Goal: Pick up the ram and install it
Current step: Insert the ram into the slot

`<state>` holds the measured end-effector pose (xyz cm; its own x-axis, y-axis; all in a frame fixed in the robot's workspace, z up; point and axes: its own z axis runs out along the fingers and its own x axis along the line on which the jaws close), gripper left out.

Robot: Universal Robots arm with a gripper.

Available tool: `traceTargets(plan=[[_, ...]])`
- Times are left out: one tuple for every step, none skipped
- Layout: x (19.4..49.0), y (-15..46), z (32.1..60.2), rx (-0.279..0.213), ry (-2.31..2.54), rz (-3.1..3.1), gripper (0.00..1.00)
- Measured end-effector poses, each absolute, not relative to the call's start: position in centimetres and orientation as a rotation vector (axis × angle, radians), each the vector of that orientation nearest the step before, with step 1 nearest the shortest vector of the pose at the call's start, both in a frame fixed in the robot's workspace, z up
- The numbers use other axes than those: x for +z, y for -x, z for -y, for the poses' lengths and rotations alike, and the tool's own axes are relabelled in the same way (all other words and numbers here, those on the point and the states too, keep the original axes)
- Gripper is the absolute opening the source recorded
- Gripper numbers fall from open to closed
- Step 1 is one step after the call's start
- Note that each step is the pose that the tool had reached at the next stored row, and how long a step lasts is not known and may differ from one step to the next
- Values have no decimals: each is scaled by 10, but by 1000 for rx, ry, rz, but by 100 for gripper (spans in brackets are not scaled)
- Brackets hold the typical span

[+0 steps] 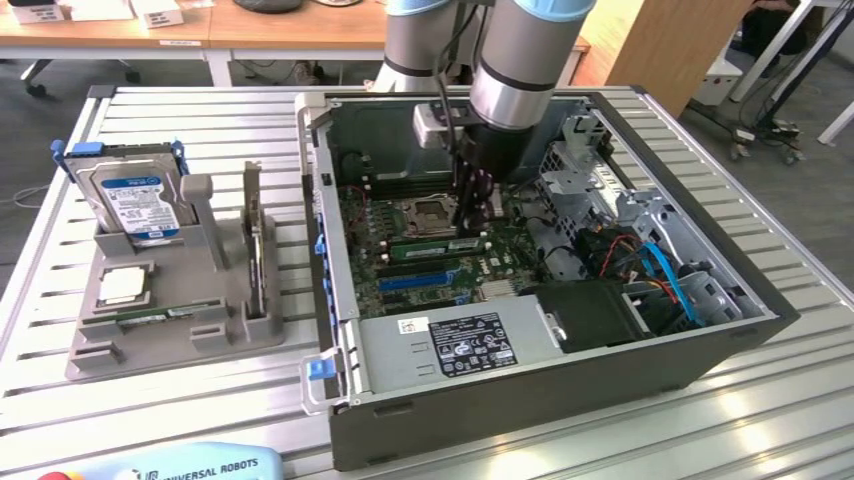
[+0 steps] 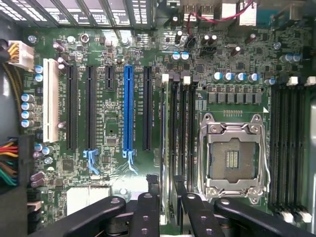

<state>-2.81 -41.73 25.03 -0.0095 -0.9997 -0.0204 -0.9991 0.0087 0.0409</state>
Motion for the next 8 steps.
traceTargets(plan=[[252, 28, 417, -68, -2201, 2221, 25], [253, 28, 417, -68, -2201, 2221, 25], [254, 28, 417, -68, -2201, 2221, 25], [255, 28, 417, -68, -2201, 2221, 25], [256, 28, 417, -68, -2201, 2221, 25], [257, 28, 417, -68, -2201, 2221, 25], [258, 28, 417, -68, -2201, 2221, 25], [258, 28, 417, -68, -2201, 2221, 25]])
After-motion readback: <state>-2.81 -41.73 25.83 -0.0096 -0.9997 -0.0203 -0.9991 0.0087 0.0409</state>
